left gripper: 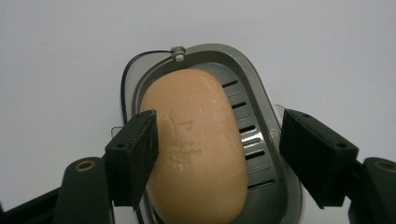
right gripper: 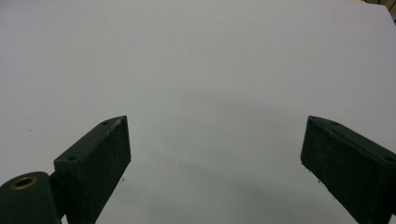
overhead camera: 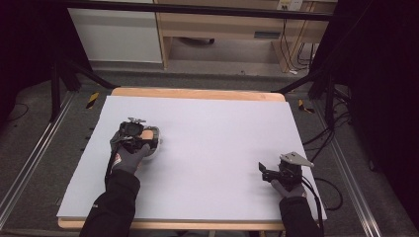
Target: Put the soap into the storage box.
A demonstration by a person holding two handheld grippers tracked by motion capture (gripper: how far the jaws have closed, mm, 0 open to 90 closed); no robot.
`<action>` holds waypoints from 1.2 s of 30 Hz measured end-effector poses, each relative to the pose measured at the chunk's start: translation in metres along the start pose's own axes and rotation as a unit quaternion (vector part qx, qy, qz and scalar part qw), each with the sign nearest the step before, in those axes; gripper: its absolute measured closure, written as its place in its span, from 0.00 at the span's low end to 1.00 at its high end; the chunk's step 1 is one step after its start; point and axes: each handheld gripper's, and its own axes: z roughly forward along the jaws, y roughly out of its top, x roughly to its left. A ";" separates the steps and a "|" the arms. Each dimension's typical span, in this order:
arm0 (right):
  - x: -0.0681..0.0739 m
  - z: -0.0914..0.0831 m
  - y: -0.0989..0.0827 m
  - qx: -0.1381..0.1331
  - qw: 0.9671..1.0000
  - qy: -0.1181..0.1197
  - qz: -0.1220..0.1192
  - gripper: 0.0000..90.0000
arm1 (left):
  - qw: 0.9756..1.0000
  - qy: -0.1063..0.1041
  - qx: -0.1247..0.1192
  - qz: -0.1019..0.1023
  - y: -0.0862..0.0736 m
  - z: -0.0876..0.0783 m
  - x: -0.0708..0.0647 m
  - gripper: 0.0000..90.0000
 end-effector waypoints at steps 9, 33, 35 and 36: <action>-0.001 0.001 0.000 0.001 1.000 -0.001 -0.001 0.10 | 0.999 -0.034 -0.028 0.015 -0.002 -0.006 -0.002 0.29; -0.009 -0.006 -0.002 -0.002 1.000 -0.010 0.011 0.09 | 0.989 -0.100 -0.101 0.049 -0.031 -0.061 -0.001 0.19; -0.009 -0.007 -0.001 -0.002 1.000 -0.010 0.014 0.09 | 0.989 -0.101 -0.102 0.046 -0.040 -0.066 0.003 0.19; -0.010 -0.007 -0.001 -0.002 1.000 -0.012 0.011 0.09 | 0.989 -0.094 -0.104 0.045 -0.048 -0.072 0.008 0.19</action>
